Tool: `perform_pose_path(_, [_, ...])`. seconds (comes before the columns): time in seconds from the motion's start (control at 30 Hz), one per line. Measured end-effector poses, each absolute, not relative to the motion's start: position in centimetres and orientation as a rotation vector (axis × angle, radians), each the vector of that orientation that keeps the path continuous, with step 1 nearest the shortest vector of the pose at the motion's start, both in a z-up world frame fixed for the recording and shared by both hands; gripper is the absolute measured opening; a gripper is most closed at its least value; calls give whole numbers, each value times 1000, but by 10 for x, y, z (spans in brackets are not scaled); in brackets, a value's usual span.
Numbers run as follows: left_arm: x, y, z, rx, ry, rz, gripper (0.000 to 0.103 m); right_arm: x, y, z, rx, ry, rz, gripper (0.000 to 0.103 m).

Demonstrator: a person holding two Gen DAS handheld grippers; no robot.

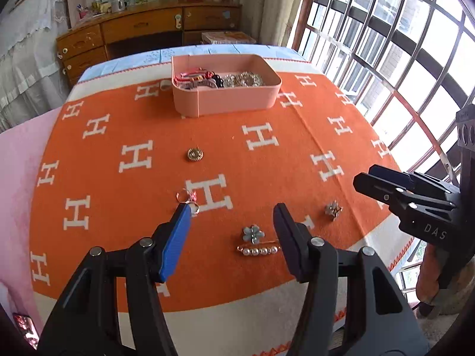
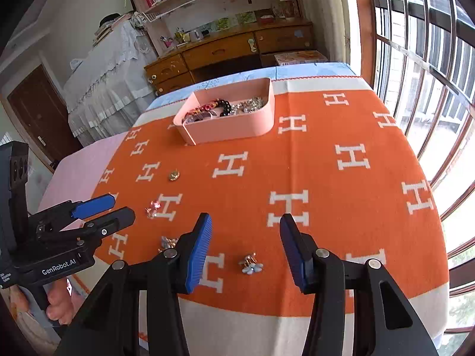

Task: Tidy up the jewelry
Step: 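Withdraw both open tools from the tray toward the blue flower brooch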

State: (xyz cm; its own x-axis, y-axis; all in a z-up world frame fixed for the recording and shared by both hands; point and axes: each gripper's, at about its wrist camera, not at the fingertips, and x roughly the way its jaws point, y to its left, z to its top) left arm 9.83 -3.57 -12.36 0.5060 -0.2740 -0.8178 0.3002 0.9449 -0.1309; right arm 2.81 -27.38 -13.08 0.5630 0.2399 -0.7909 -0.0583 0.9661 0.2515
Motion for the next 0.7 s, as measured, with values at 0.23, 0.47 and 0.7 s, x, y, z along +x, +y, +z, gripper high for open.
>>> perform_pose_path(0.23, [96,-37,-162,-16,1035,-371,55,18,-275,-163,169,1001,195,48])
perform_pose_path(0.47, [92,-43,-177,-15,1039,-361,55,17,-270,-176,126,996,226,48])
perform_pose_path(0.7, [92,-54,-177,34,1014,-346,55,18,-260,-189,66,993,235,48])
